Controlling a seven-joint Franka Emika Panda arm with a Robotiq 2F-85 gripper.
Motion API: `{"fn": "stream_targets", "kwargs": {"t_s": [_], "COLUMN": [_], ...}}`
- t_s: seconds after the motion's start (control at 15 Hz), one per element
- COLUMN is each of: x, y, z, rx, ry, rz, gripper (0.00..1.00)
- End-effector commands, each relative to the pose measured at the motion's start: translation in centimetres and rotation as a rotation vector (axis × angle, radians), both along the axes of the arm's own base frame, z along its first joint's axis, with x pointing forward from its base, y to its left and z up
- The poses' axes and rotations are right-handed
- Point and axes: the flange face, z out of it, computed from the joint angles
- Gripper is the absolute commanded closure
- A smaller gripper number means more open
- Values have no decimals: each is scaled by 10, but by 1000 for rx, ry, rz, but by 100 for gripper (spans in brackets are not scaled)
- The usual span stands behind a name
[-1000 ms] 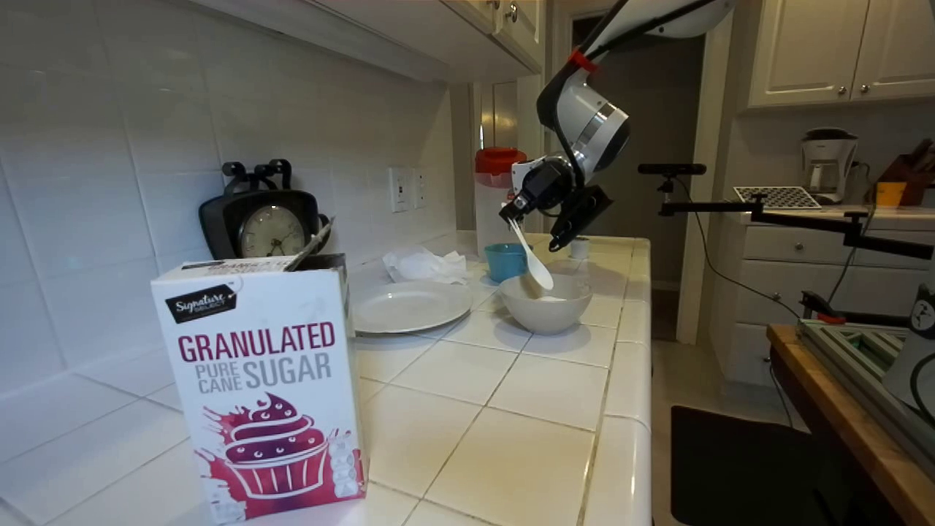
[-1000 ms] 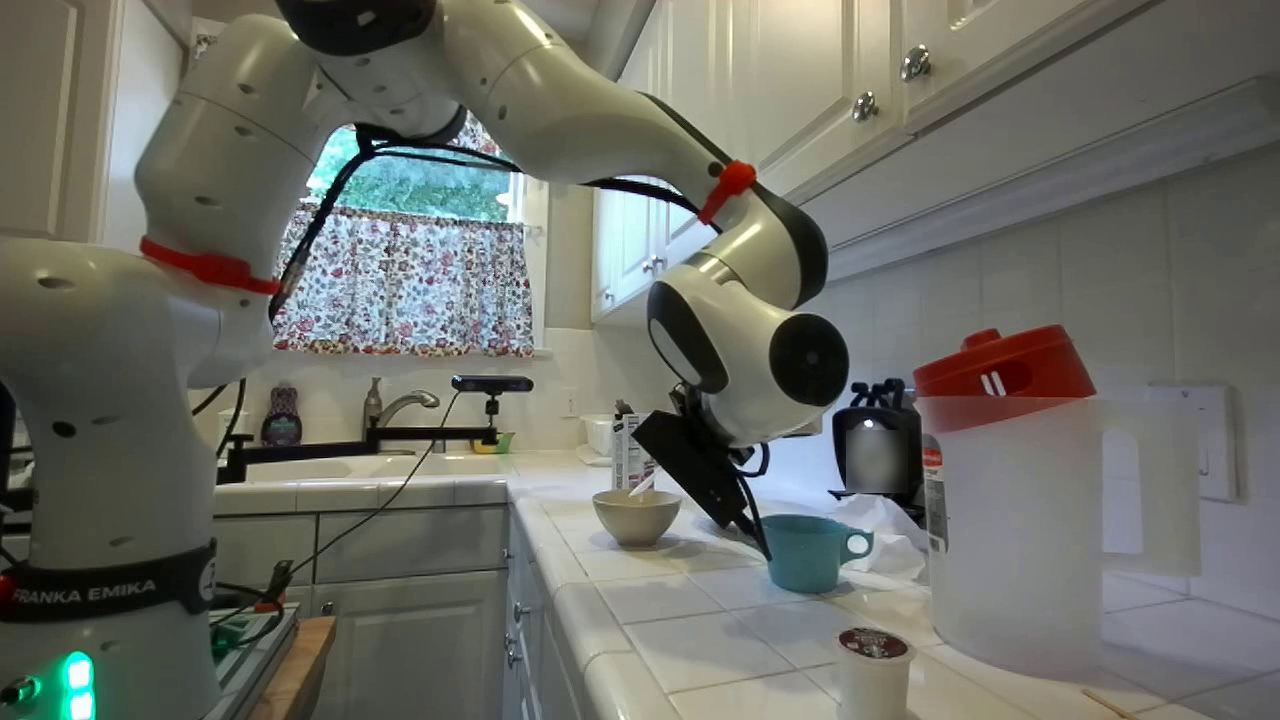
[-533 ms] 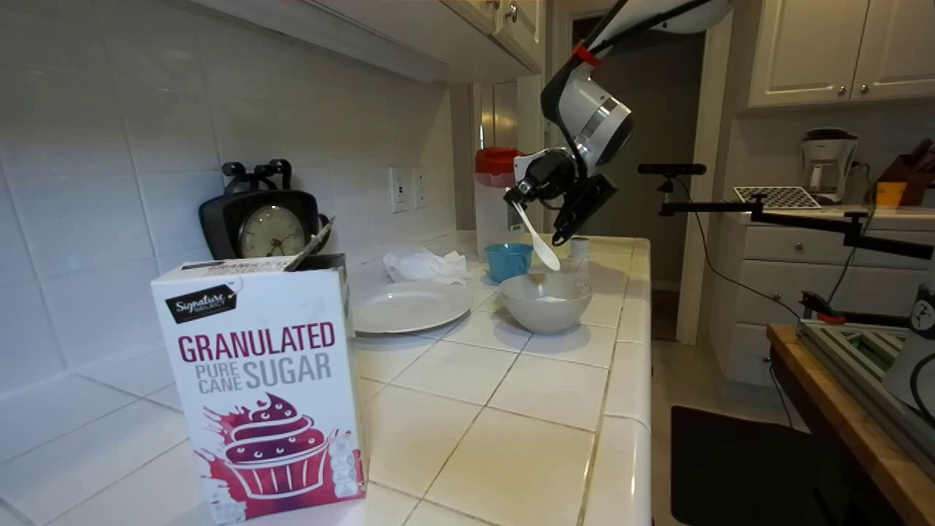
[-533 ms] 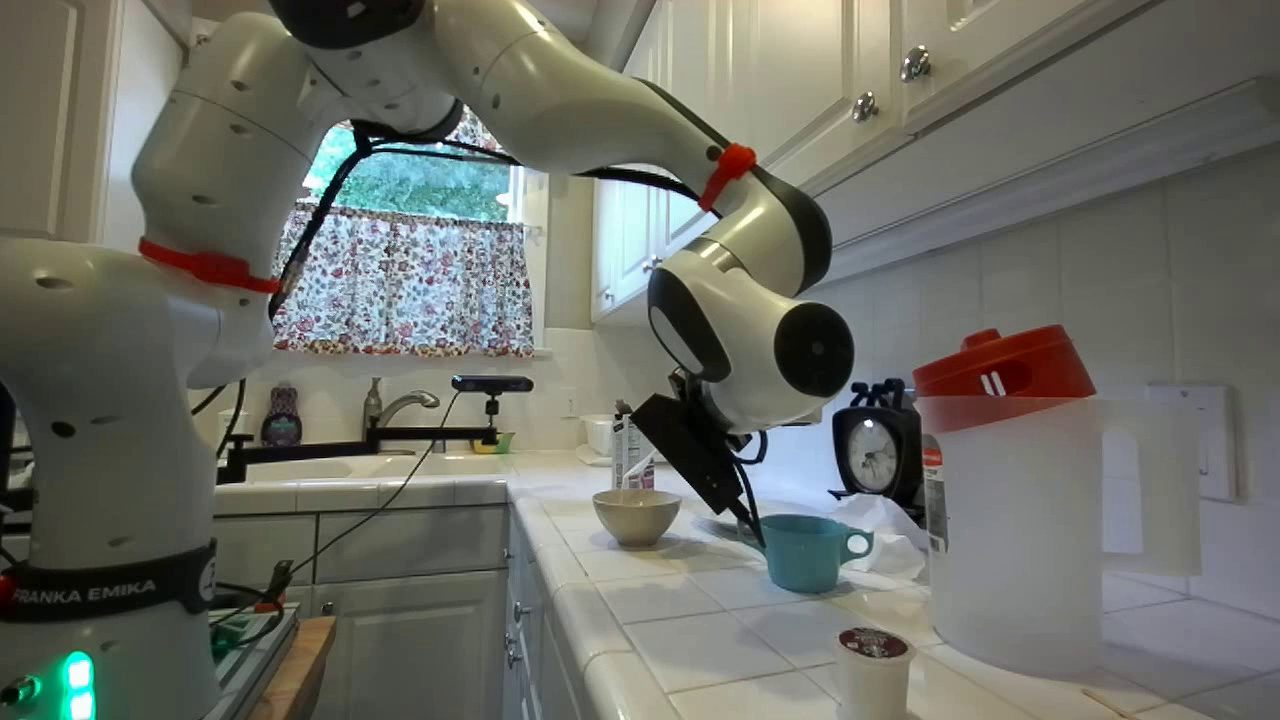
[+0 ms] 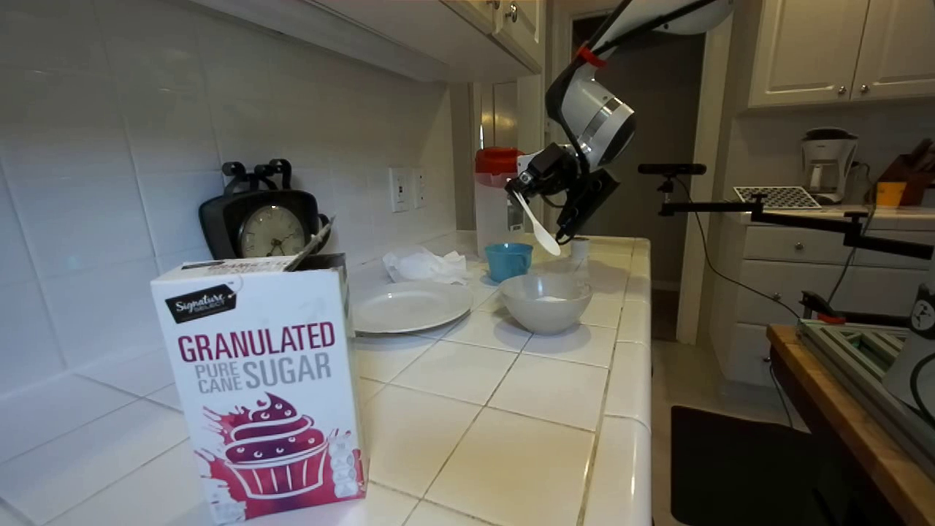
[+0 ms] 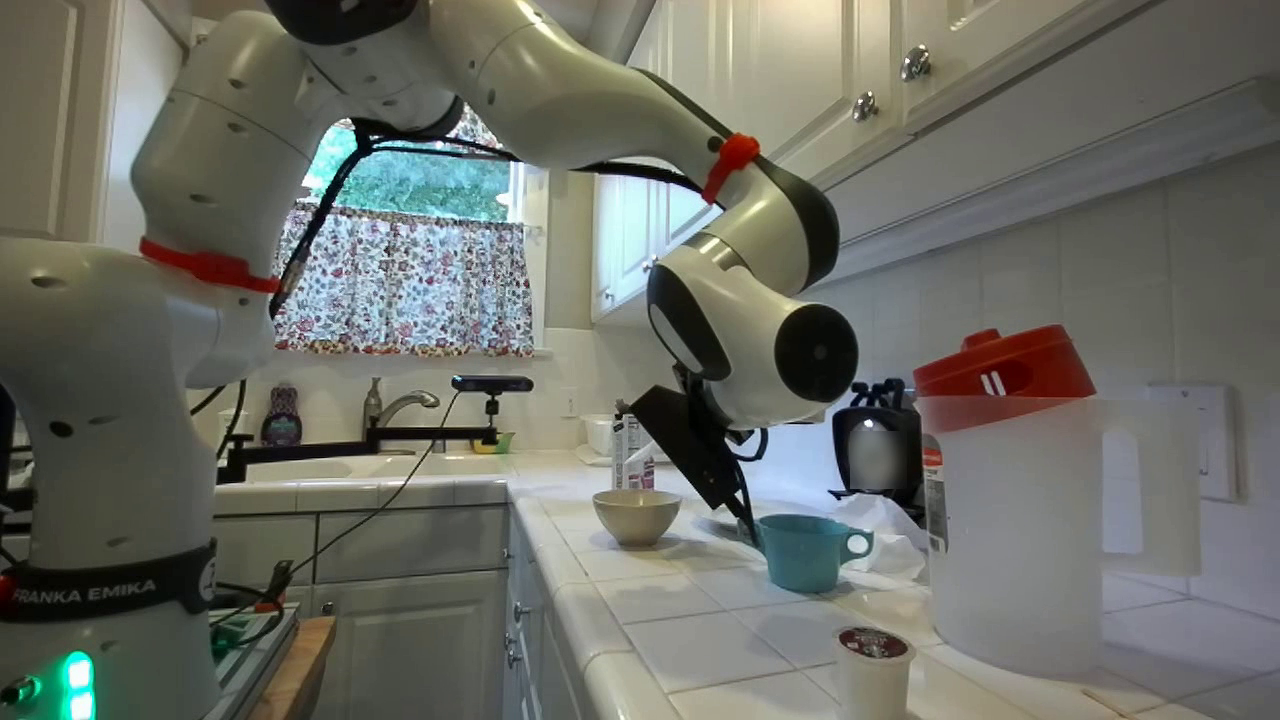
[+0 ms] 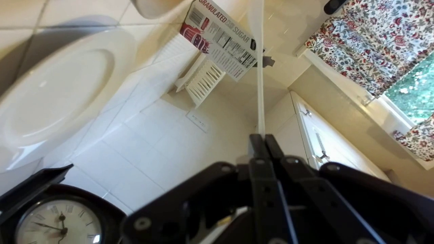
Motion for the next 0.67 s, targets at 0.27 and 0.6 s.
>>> {"fn": "stream_targets", "kwargs": {"t_s": [0.27, 0.6], "x": [5, 6], "y": [-1, 0], "z": [-1, -6], "rx": [110, 177], "ry": [35, 62], "rz": [-37, -49], "gripper": [99, 99]}}
